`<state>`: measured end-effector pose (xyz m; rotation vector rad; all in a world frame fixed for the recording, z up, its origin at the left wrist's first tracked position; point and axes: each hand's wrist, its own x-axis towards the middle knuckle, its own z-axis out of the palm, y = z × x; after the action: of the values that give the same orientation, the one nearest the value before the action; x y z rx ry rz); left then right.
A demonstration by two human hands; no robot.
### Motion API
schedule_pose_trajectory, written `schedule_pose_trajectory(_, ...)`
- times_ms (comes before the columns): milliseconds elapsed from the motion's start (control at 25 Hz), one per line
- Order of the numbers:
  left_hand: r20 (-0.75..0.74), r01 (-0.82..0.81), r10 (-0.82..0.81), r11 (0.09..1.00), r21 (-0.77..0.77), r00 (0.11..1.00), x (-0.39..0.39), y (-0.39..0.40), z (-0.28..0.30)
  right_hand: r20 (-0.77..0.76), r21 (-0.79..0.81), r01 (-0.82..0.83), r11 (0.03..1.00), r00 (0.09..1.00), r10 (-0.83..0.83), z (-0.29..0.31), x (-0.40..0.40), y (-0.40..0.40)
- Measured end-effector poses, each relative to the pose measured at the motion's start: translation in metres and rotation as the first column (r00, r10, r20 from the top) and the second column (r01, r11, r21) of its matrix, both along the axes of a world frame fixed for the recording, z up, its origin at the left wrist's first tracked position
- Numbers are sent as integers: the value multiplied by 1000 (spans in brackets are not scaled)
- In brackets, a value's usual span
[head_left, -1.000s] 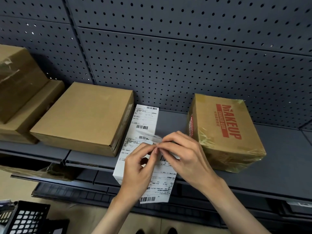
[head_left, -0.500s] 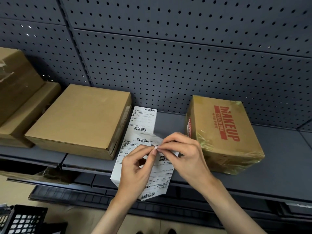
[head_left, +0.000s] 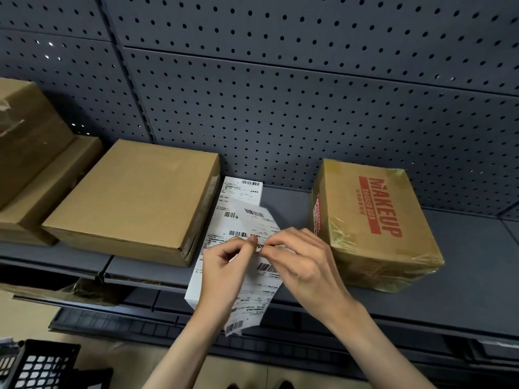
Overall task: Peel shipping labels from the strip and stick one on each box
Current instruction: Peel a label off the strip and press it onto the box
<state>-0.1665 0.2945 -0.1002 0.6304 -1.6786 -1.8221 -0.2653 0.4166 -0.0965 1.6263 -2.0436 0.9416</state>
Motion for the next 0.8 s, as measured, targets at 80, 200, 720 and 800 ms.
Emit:
schedule_pose_trajectory(80, 27, -47, 46, 998, 43, 999, -4, -1, -5, -74, 10, 27, 1000, 997, -26, 1, 2, 0)
schedule_pose_trajectory(200, 36, -64, 61, 993, 99, 997, -4, -1, -8, -102, 10, 45, 999, 994, -44, 3, 4, -2)
schedule_pose_trajectory(720, 32, -33, 26, 965, 261, 999, -1, 3, -3, -86, -122, 93, 988, 991, -104, -12, 3, 0)
schedule_pose_trajectory(800, 39, -29, 20, 966, 255, 999, -1, 2, -4, -117, -114, 82, 990, 989, -95, -14, 3, 1)
